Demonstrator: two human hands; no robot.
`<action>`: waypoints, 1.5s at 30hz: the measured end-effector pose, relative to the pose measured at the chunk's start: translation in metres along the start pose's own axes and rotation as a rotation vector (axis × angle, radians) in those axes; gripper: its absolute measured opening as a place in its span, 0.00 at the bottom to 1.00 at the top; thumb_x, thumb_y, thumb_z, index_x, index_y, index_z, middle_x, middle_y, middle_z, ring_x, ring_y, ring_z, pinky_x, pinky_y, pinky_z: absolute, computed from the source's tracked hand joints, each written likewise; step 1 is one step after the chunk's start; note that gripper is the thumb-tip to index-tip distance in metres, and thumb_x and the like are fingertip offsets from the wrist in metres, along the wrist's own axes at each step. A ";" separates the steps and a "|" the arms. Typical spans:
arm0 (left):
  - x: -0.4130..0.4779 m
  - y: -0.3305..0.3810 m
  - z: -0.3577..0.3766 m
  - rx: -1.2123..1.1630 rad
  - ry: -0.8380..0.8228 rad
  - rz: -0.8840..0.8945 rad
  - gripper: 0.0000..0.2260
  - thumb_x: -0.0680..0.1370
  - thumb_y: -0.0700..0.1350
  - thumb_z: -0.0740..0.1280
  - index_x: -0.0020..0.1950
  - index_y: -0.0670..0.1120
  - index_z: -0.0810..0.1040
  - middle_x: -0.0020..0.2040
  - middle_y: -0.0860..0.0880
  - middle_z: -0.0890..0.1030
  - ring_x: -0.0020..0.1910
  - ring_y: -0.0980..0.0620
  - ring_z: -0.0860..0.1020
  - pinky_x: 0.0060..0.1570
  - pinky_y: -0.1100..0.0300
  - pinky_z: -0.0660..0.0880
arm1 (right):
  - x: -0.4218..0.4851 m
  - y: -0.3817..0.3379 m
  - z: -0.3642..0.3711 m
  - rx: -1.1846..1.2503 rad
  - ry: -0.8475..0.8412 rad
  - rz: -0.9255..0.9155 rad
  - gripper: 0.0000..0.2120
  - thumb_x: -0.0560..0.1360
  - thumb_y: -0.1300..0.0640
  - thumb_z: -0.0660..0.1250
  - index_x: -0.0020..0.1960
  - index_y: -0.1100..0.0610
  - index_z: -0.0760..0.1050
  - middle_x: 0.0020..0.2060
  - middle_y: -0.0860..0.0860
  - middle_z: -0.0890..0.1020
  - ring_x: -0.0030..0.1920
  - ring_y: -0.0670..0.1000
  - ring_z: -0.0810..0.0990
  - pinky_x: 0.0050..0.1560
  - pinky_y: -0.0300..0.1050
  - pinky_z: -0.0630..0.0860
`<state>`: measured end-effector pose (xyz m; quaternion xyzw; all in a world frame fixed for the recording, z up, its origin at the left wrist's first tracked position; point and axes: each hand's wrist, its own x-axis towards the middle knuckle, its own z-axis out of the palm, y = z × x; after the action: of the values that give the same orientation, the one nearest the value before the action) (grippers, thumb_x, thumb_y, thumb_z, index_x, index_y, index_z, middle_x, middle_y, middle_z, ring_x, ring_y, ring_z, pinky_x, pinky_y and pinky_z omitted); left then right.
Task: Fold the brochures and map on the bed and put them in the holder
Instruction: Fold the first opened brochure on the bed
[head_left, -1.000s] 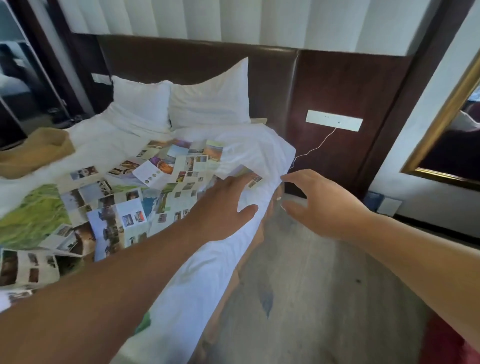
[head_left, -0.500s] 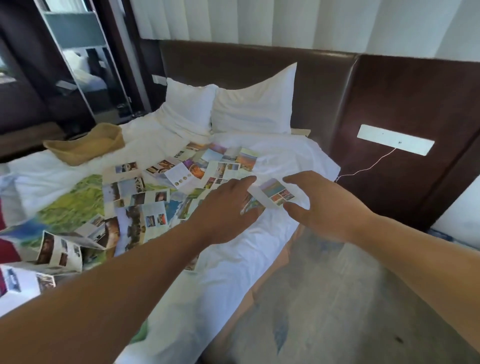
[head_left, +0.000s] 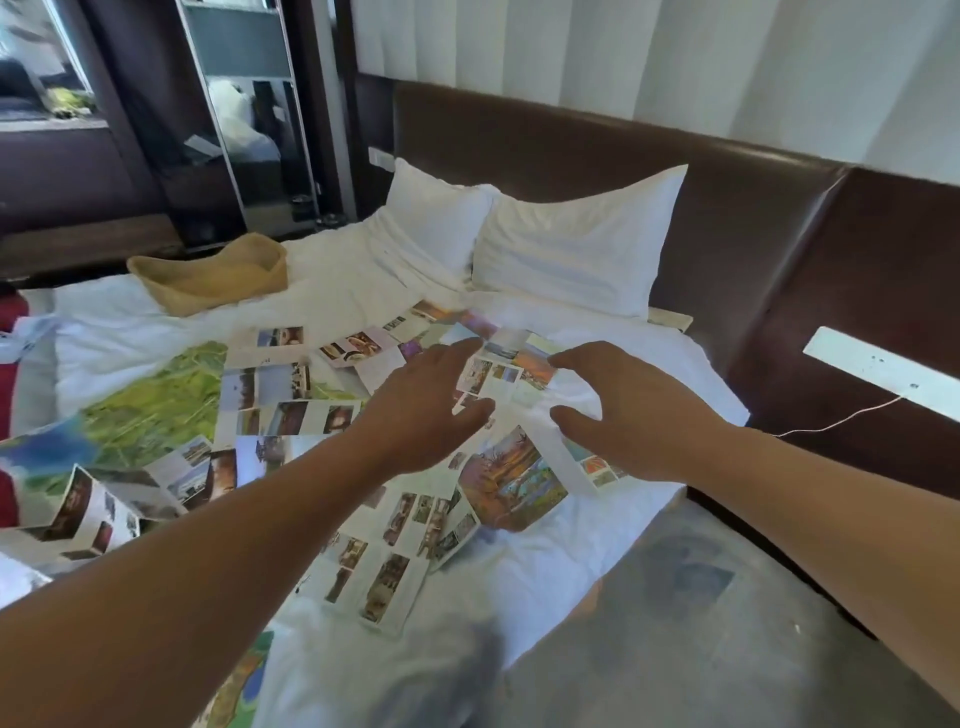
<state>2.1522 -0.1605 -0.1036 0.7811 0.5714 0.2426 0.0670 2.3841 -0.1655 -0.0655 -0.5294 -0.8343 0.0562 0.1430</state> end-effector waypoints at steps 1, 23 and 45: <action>0.007 -0.005 0.001 -0.002 0.006 -0.007 0.30 0.79 0.57 0.64 0.78 0.51 0.57 0.73 0.47 0.68 0.70 0.48 0.67 0.65 0.55 0.65 | 0.011 0.003 0.003 0.006 -0.002 -0.006 0.26 0.77 0.42 0.63 0.74 0.44 0.64 0.71 0.41 0.68 0.69 0.45 0.68 0.64 0.40 0.63; 0.077 -0.080 0.053 0.047 0.103 -0.639 0.29 0.79 0.57 0.63 0.78 0.54 0.58 0.74 0.50 0.67 0.70 0.51 0.67 0.62 0.58 0.64 | 0.222 0.074 0.081 0.180 -0.309 -0.509 0.26 0.77 0.41 0.63 0.73 0.44 0.64 0.72 0.43 0.69 0.69 0.46 0.69 0.64 0.43 0.67; 0.052 -0.131 0.064 0.054 0.145 -0.877 0.29 0.79 0.59 0.62 0.77 0.54 0.58 0.72 0.51 0.69 0.67 0.52 0.69 0.66 0.52 0.65 | 0.291 0.029 0.134 0.182 -0.464 -0.674 0.26 0.79 0.44 0.61 0.75 0.47 0.62 0.73 0.44 0.66 0.69 0.47 0.68 0.64 0.45 0.67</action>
<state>2.0811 -0.0567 -0.1938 0.4474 0.8581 0.2302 0.1028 2.2533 0.1164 -0.1487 -0.1853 -0.9626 0.1974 0.0077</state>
